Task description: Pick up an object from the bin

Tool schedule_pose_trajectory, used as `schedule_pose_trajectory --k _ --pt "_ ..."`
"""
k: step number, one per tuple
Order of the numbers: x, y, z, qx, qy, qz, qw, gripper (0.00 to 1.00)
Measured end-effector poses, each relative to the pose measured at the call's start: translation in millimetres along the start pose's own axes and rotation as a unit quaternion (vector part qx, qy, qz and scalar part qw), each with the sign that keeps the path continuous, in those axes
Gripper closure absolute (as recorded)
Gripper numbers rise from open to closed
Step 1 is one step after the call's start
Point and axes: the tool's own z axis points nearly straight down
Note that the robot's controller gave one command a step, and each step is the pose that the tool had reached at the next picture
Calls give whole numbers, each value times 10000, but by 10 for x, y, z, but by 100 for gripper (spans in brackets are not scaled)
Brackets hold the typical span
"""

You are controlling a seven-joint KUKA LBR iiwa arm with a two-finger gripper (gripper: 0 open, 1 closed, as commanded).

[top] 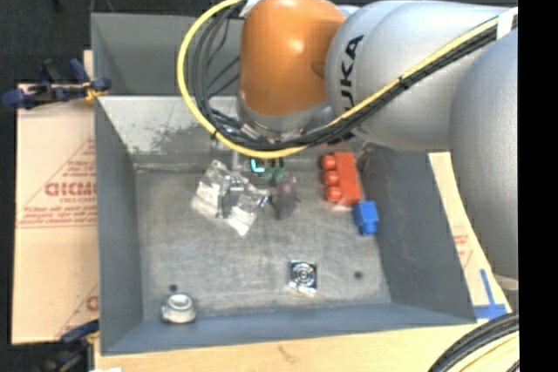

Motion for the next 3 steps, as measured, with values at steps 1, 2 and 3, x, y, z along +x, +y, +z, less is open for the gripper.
schedule_pose_trajectory --k 1,2,3 --pt "-324 -337 897 -19 -173 951 9953 0" --pt "-406 -405 1139 9 -66 547 9985 0" --pt "-409 -400 1129 -4 -72 560 9984 100"
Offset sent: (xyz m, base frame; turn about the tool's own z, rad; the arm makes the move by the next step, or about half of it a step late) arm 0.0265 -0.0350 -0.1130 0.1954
